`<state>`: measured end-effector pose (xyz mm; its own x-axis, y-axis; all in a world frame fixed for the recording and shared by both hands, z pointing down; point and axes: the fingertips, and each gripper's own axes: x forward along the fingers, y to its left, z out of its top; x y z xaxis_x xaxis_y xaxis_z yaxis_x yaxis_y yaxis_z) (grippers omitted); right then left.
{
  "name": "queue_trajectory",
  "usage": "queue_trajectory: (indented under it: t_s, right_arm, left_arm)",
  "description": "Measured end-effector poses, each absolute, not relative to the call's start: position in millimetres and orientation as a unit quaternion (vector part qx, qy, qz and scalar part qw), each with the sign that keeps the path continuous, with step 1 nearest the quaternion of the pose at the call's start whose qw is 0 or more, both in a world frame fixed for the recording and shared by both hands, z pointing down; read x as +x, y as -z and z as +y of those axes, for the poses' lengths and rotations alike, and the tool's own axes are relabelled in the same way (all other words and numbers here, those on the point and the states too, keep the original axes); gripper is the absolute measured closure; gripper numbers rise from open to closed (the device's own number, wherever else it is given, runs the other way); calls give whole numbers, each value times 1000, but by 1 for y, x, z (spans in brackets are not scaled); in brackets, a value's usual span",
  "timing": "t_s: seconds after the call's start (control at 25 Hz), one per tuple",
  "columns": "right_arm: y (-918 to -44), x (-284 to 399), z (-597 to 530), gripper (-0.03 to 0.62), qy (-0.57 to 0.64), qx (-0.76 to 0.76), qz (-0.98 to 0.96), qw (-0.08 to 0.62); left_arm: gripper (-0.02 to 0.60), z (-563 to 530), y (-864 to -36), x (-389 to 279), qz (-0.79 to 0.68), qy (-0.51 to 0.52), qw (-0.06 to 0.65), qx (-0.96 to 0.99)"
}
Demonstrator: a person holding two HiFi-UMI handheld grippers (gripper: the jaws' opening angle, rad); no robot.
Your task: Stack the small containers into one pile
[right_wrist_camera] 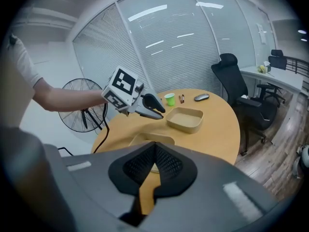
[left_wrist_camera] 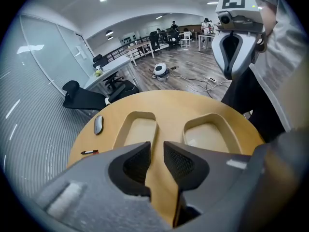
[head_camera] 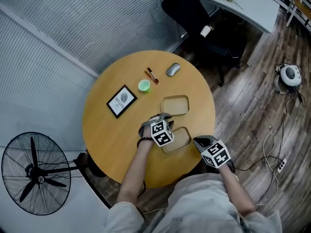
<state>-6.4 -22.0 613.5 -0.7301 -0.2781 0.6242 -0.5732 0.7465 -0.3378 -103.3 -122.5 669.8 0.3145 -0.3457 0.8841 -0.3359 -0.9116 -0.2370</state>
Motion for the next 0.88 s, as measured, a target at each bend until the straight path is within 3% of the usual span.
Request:
queue_trajectory:
  t_s: [0.88]
  right_arm:
    - [-637,9,-78,595,-293,217,-881,300]
  left_arm:
    - [503,-160,-754,-79,124,609,-16,-784]
